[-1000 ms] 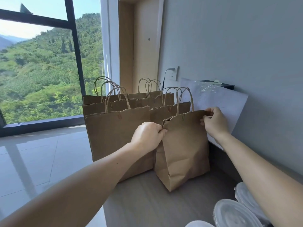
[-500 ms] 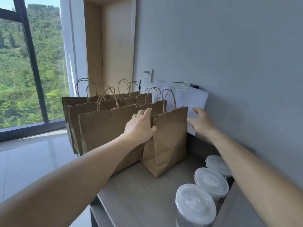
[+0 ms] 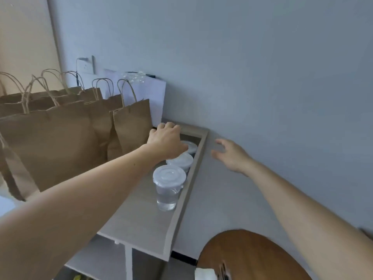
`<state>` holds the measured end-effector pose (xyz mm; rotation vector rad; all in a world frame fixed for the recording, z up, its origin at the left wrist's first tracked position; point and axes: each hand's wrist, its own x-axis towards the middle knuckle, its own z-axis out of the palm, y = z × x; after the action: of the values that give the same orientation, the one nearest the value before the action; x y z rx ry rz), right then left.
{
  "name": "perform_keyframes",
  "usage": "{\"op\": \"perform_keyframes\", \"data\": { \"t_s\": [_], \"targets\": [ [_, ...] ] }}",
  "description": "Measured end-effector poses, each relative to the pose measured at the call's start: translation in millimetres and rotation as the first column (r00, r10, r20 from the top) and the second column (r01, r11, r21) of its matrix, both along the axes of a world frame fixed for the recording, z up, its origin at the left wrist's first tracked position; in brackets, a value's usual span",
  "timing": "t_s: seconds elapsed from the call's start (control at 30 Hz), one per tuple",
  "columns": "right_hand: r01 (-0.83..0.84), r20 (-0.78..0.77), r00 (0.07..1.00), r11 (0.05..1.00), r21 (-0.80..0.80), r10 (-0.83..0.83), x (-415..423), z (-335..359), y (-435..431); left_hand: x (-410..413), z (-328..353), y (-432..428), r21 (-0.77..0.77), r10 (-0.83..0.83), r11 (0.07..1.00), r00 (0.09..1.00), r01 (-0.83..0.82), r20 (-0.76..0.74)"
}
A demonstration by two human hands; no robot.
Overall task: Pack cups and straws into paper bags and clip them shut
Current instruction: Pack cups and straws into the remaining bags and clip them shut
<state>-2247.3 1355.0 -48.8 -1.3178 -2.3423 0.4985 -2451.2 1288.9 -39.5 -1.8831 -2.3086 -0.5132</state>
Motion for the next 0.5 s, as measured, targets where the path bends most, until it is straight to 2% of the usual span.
{"op": "perform_keyframes", "data": {
  "t_s": [0.17, 0.5],
  "targets": [
    [0.142, 0.064, 0.988, 0.989, -0.034, -0.140, 93, -9, -22, 85, -9, 10, -0.090, -0.154, 0.984, 0.988, 0.153, -0.004],
    [0.310, 0.107, 0.949, 0.943, -0.122, -0.298, 303, -45, -66, 294, -38, 14, -0.192, -0.384, 0.904, 0.923, 0.381, 0.020]
  ]
}}
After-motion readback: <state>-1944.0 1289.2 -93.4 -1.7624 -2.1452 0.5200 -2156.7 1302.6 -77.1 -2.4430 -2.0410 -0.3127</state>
